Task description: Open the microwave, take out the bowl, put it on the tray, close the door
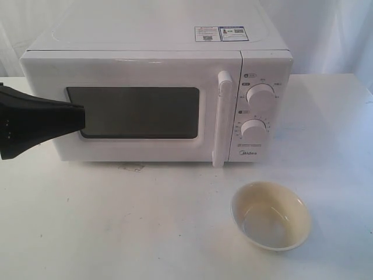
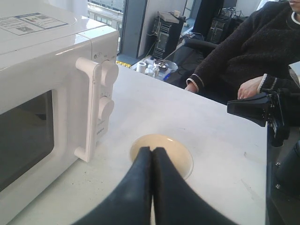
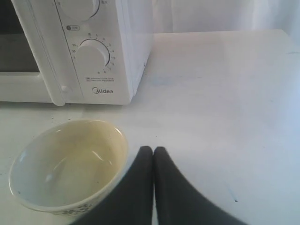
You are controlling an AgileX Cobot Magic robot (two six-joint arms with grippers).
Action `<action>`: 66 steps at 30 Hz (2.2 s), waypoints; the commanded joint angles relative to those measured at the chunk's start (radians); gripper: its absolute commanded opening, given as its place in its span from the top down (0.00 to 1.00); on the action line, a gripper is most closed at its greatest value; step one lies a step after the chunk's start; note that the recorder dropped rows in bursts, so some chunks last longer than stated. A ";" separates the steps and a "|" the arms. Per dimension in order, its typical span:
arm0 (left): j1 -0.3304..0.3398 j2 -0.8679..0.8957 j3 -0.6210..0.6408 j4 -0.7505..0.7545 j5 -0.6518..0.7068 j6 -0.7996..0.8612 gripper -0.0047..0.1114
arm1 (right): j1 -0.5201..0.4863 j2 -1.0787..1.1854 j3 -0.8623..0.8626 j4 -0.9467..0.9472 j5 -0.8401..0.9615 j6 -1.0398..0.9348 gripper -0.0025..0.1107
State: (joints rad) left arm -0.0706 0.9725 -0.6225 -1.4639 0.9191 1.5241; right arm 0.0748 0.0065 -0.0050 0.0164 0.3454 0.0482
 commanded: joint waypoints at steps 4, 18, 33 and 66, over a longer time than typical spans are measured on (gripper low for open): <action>-0.001 -0.007 0.005 -0.012 0.012 0.001 0.96 | -0.006 -0.006 0.005 -0.028 0.001 0.017 0.98; -0.001 -0.007 0.005 -0.012 0.012 0.001 0.96 | -0.006 -0.006 0.005 -0.025 0.001 0.017 0.98; -0.001 -0.020 0.005 -0.017 -0.012 -0.002 0.96 | -0.006 -0.006 0.005 -0.023 0.001 0.017 0.98; -0.001 -0.823 0.282 0.180 -0.558 -0.455 0.96 | -0.006 -0.006 0.005 -0.023 0.001 0.017 0.98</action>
State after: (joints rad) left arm -0.0706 0.2092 -0.3867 -1.2567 0.4657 1.0812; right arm 0.0748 0.0065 -0.0050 0.0000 0.3478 0.0626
